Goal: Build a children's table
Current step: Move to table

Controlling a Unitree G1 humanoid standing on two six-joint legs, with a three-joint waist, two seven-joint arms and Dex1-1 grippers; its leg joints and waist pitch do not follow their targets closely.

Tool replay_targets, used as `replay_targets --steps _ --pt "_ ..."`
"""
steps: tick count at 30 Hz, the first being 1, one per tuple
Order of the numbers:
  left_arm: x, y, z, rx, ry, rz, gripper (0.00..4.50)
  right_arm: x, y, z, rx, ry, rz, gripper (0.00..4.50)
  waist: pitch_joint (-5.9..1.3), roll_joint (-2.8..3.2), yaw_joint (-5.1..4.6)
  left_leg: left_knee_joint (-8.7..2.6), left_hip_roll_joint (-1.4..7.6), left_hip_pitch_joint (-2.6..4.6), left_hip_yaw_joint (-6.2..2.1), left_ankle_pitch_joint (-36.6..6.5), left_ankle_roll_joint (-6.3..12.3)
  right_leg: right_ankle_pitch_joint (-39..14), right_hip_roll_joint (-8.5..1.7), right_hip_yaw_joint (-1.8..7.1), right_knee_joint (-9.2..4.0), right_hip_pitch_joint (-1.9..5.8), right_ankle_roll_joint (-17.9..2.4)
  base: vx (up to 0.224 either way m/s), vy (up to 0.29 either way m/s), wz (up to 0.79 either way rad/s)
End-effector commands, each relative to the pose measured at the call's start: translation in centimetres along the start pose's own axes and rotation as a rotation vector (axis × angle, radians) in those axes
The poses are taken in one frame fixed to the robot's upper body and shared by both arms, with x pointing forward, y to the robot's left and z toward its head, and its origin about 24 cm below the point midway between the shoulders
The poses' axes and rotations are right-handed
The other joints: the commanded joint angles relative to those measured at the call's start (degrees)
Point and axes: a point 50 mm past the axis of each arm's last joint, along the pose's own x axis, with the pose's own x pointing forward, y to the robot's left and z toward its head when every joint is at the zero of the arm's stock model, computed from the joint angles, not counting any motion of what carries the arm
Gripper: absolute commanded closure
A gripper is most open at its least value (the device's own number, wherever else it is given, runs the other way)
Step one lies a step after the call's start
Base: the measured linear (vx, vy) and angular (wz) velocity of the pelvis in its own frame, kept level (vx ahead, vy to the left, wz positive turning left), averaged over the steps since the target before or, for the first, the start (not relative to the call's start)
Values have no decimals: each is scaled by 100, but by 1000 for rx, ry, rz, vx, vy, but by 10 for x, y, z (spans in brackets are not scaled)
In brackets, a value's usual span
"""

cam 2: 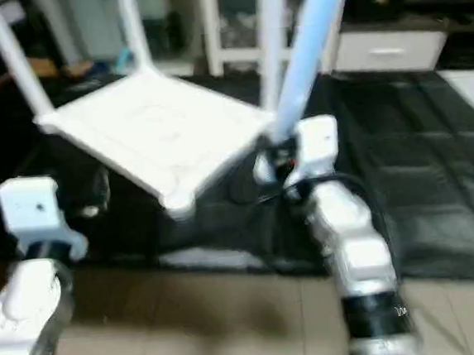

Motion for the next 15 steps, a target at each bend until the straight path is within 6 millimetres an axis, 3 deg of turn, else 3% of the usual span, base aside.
replay_targets --steps 1,2,3,4,5,6,7,8,9,10,11,12,13,14,15 --pt "3 -3 1 6 -5 -17 61 -1 -7 7 -22 -21 -20 266 -353 211 -222 -873 875 887 -813 -2555 1066 -269 -140 16 336 -686 217 167 102 3" --pt "3 -3 1 6 -6 -21 61 -1 -7 8 -24 -22 -22 266 -327 158 -244 -858 852 867 -771 -2343 1288 -84 -168 18 369 -757 371 174 64 8" --pt "3 -4 1 5 -7 -24 61 -1 -7 8 -25 -23 -23 266 -264 101 -228 -911 750 766 -551 -1894 1650 392 -207 -13 413 -866 506 158 43 2" --pt "3 -4 1 6 -7 -24 61 -1 -7 8 -25 -23 -23 266 -231 22 -245 -958 730 703 -454 -1946 1668 559 -238 2 345 -843 450 158 43 2" --pt "3 -4 1 6 -7 -25 61 -1 -8 8 -25 -24 -23 266 -233 -57 -256 -982 683 682 -396 -2010 1639 700 -303 35 215 -807 361 149 -10 -1" --pt "3 -4 1 5 -6 -28 61 -1 -8 8 -27 -25 -24 266 -156 -219 -176 -993 412 528 -49 -2545 1303 648 -411 141 -261 -622 98 134 -73 3" --pt "3 -4 0 6 -4 -30 61 -1 -8 8 -28 -25 -26 266 -242 -556 -45 -230 -190 289 297 -2230 1058 -1395 -775 762 -874 -134 -50 134 -73 3" --pt "3 -4 0 6 -4 -30 61 -1 -8 8 -28 -25 -26 266 -298 -536 73 255 -336 191 293 -1578 1018 -2388 -1111 1106 -1087 83 -326 158 -78 5" --pt "3 -4 -1 8 -2 -32 61 -1 -8 8 -28 -26 -28 266 -331 -515 126 545 -254 -222 76 -613 803 -2916 -1198 1214 -1022 390 -577 187 -49 6" --pt "3 -4 -2 9 2 -32 61 -1 -9 8 -27 -27 -30 266 -314 -420 179 560 -264 -329 -23 -194 590 -2474 -1068 1165 -954 381 -667 187 -49 6" --pt "3 -3 -3 12 4 -31 61 -1 -9 8 -28 -27 -31 266 -279 -441 159 565 -214 -388 -34 -158 567 -2158 -1057 1156 -990 391 -915 169 -17 9" --pt "4 -2 -4 14 8 -29 61 -1 -9 9 -28 -28 -32 266 -293 -332 167 434 -126 -411 -49 173 491 -1756 -942 946 -1015 409 -1367 162 41 6" --pt "4 -1 -5 15 10 -28 61 -1 -10 9 -29 -29 -33 266 -262 -274 175 285 -58 -418 -59 314 494 -1736 -852 833 -1038 364 -1436 162 41 6" --pt "5 -1 -5 18 13 -26 61 -1 -10 9 -30 -28 -33 266 -253 15 77 -448 183 -93 -32 365 387 -1730 -339 240 -955 192 -1019 186 95 7" --pt "5 0 -6 20 14 -26 61 -1 -10 9 -31 -28 -33 266 -251 131 35 -664 356 194 -247 -382 510 -1587 -94 86 -749 -15 -737 172 132 1"
